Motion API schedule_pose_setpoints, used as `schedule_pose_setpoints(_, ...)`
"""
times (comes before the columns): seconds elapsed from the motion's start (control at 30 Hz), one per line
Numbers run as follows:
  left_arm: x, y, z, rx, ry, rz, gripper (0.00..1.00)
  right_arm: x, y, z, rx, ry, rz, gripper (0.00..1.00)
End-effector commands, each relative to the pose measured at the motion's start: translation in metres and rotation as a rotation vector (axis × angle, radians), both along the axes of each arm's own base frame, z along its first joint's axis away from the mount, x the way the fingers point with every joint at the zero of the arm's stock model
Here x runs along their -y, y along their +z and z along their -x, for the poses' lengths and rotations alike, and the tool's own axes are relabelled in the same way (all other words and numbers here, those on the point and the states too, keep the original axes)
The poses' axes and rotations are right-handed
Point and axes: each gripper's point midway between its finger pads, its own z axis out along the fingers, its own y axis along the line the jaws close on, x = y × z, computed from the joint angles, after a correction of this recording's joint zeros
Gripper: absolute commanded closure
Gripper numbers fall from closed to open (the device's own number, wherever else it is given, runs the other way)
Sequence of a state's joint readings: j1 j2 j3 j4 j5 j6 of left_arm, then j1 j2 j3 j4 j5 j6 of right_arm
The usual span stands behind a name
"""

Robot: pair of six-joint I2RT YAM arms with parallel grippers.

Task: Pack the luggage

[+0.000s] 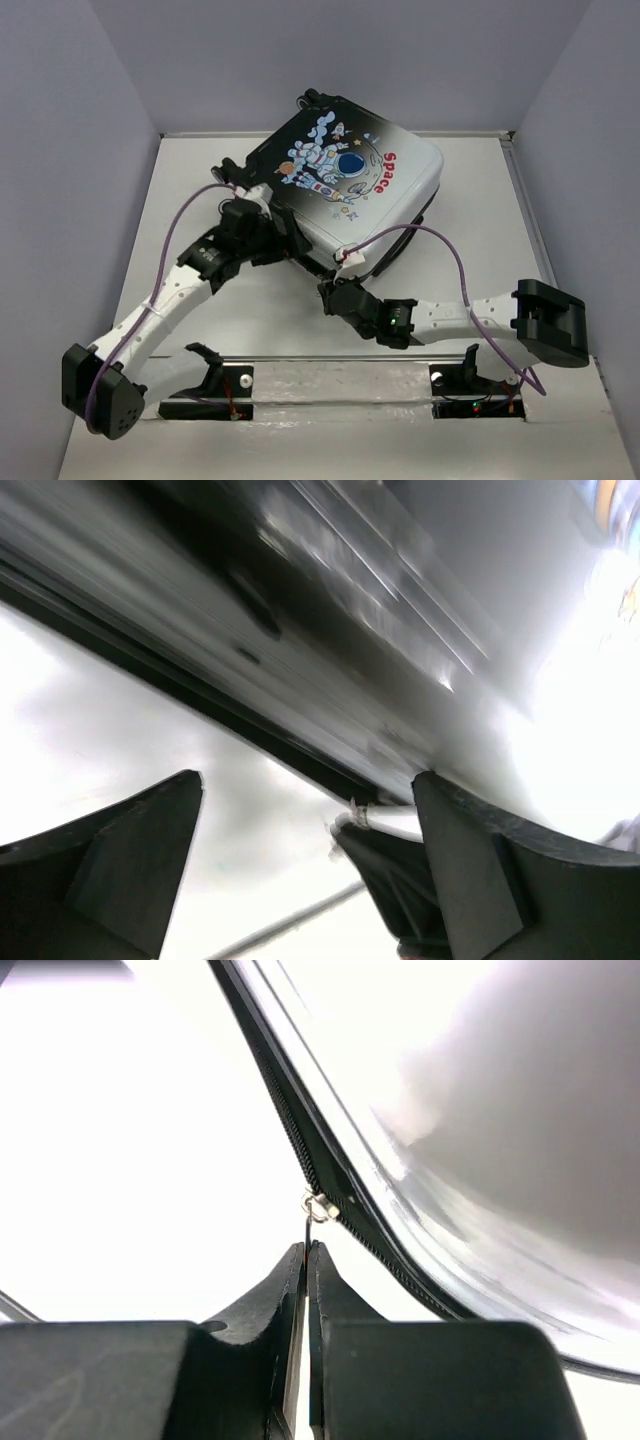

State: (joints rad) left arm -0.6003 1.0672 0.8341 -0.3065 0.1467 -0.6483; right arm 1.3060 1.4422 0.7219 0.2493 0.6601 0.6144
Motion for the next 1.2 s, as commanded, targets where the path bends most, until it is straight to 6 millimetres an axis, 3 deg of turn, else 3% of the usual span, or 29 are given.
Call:
schedule_pose_setpoints(0.0,-0.057,0.122,-0.083,0.295,0.154,0.097,0.01,-0.03,0.049,0.023,-0.003,0.076,-0.247,0.93)
schedule_pose_setpoints(0.03,-0.061,0.139,-0.096,0.317,0.158,0.105,0.01,-0.03,0.048,0.023,-0.002,0.079,-0.236,0.93)
schedule_pose_setpoints(0.1,-0.081,0.147,-0.111,0.324,0.217,0.107,0.01,-0.03,0.048,0.023,-0.002,0.085,-0.227,0.93)
schedule_pose_setpoints(0.2,-0.102,0.142,-0.129,0.305,0.277,0.141,0.01,-0.032,0.042,0.025,-0.009,0.093,-0.209,0.93)
schedule_pose_setpoints(0.3,-0.148,0.122,-0.152,0.266,0.406,0.165,0.01,-0.034,0.04,0.024,-0.021,0.107,-0.205,0.93)
schedule_pose_setpoints(0.4,-0.164,0.113,-0.165,0.245,0.443,0.177,0.01,-0.035,0.042,0.022,-0.018,0.111,-0.202,0.93)
schedule_pose_setpoints(0.73,-0.173,0.075,-0.2,0.164,0.462,0.187,0.01,-0.039,0.038,0.024,-0.024,0.136,-0.174,0.93)
schedule_pose_setpoints(1.17,-0.172,0.056,-0.234,0.111,0.507,0.268,0.01,-0.043,0.035,0.026,-0.033,0.152,-0.166,0.93)
